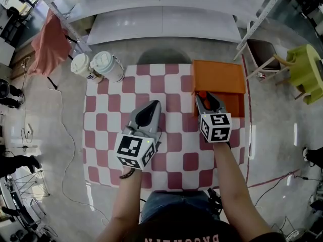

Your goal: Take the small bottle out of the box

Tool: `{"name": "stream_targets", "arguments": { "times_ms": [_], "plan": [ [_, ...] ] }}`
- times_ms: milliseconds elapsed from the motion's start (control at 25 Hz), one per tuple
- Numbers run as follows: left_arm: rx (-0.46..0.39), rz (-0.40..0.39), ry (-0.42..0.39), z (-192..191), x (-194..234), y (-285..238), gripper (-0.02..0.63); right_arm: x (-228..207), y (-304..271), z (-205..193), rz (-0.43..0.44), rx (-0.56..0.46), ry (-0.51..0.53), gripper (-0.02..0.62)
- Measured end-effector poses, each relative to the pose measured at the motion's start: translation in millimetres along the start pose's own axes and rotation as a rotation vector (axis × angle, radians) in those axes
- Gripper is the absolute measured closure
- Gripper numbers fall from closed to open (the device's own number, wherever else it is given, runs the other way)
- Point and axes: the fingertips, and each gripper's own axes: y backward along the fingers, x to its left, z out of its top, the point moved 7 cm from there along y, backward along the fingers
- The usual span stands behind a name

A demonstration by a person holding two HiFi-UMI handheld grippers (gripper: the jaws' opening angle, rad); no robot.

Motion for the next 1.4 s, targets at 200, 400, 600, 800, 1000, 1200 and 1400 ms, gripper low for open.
{"name": "stream_targets", "arguments": {
  "times_ms": [200,400,600,800,1000,1200,1400],
  "plan": [
    [0.008,-0.005,-0.007,-0.7,0.3,0.1,0.606,0.0,-0.2,0.4,0.004,0.015,0.043,0.456],
    [0.006,-0.018,-0.020,3.2,-3.2,2.8,0.606,2.0,3.4,4.0,-0.009,0.014,0.045,0.459],
    [-0.011,-0.026,-0.034,10.5,-6.5,9.9,0.606,3.4,12.9,14.4,-0.001,-0.010,0.034,0.459],
    [-0.038,-0.035,-0.053,22.3,-12.8,19.6,0.606,6.2,28.6,31.1,0.001,-0.041,0.038,0.457],
    [-0.058,-0.053,-0.074,33.7,-19.1,31.7,0.606,11.9,44.5,48.8,0.002,-0.078,0.042,0.457],
    [-0.070,-0.066,-0.090,37.9,-20.0,44.7,0.606,21.1,58.9,58.1,-0.009,-0.107,0.057,0.457],
    [-0.101,-0.090,-0.106,44.4,-21.2,56.6,0.606,30.5,84.7,72.7,-0.029,-0.161,0.064,0.457]
  ]
}}
